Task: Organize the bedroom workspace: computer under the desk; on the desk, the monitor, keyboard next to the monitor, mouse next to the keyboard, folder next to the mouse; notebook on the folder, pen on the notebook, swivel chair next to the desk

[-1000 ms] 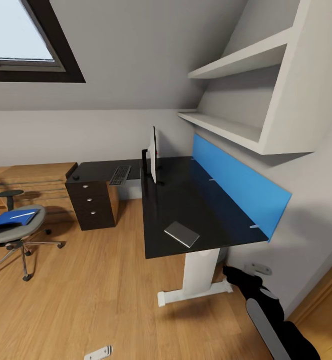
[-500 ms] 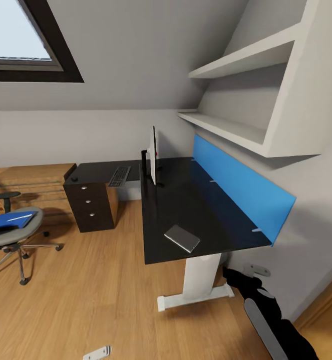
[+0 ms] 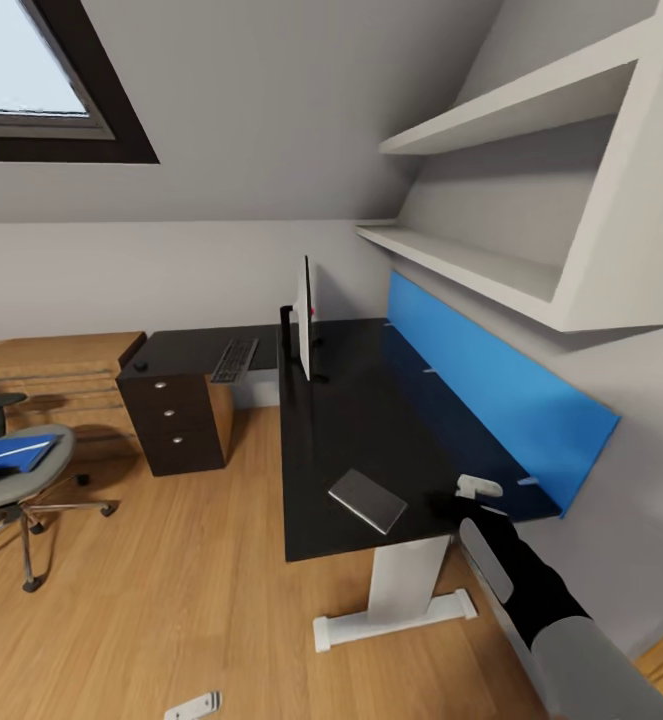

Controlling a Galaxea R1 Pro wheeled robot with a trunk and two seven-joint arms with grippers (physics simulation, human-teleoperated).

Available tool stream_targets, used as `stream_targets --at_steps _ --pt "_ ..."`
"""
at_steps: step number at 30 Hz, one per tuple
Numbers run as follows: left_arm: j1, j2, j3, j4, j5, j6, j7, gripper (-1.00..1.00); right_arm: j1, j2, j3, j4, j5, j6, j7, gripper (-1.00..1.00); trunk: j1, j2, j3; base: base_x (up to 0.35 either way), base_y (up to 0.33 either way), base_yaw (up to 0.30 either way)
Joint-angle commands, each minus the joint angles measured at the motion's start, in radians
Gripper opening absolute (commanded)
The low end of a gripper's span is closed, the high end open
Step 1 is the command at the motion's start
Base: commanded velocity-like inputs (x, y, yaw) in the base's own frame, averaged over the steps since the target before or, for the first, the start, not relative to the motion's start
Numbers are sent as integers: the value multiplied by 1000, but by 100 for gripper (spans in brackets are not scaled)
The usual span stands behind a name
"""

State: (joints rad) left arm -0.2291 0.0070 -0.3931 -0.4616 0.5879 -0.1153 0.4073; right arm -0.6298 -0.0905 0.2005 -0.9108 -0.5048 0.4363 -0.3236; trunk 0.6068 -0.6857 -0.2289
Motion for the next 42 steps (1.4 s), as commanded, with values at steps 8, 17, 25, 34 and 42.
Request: stream_targets --at_steps 8,17,25,34,42 --pt "-1 1 -7 0 10 -7 7 100 -5 16 62 56 -9 -37 16 100 0 -1 -2 146 100 0" --pt "-1 1 -7 0 10 -11 7 100 -5 19 145 95 -9 -74 33 100 0 -1 -2 263 153 0" --pt "-1 2 -6 -19 11 -13 10 100 -5 19 148 96 -9 -76 29 100 0 -1 -2 282 -12 0" --pt "0 20 -4 -186 13 26 11 100 -4 19 148 96 -8 -76 28 100 0 -1 -2 57 -8 0" --pt "-1 60 104 -444 17 335 31 100 -4 17 148 97 -8 -76 30 100 0 -1 -2 7 -1 0"
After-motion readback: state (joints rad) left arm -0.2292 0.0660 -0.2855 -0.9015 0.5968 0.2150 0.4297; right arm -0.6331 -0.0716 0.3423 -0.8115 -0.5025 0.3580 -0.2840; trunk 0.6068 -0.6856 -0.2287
